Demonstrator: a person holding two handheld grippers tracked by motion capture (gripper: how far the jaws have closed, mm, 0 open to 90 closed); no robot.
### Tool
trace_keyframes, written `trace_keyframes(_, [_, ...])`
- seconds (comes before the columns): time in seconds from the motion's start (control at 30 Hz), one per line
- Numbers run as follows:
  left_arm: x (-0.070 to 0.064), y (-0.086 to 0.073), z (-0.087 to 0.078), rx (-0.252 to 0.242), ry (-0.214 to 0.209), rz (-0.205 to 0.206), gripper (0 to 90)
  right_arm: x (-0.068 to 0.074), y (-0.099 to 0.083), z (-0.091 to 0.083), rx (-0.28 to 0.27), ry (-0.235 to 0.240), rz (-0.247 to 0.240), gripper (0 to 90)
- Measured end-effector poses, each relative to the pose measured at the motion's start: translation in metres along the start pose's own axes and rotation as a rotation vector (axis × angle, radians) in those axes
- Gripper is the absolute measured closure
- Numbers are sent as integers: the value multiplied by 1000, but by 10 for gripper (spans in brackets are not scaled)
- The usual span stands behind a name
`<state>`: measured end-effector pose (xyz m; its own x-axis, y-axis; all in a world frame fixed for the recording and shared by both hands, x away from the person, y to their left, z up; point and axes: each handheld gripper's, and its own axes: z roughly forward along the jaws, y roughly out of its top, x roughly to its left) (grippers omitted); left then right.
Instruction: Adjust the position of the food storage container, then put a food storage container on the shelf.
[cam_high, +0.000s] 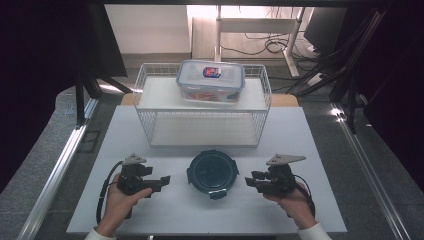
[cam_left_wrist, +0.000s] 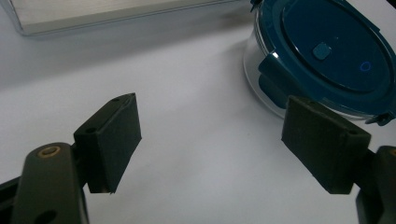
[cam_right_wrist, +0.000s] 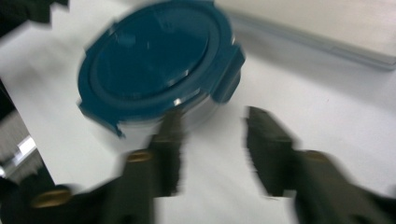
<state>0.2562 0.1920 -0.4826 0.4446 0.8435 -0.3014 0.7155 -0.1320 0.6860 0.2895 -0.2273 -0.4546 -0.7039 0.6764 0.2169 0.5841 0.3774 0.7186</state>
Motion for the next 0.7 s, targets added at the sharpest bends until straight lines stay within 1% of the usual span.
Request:
trace_keyframes(0.07, [0,0,0,-10,-2,-2,187,-1,1,-3,-27,-2,20,417])
trace_keyframes(0.13, [0,0,-1,-18,-8,-3,187,-3,2,-5,-41,5,35,355])
trace_keyframes(0.23, [-1,0,-2,-25,-18,-8,187,-5,2,-5,-41,-3,51,300])
trace_keyframes(0.4, [-3,0,-2,-26,-27,-17,186,-8,2,-4,-50,3,79,257])
trace_keyframes(0.53, [-7,2,-2,-27,-35,-24,170,-11,2,-4,-52,15,96,220])
trace_keyframes(0.6, [-9,3,-1,-25,-48,-42,145,-12,2,-3,-53,18,101,204])
trace_keyframes(0.7, [-10,5,0,-27,-65,-68,136,-12,3,-1,-48,24,105,200])
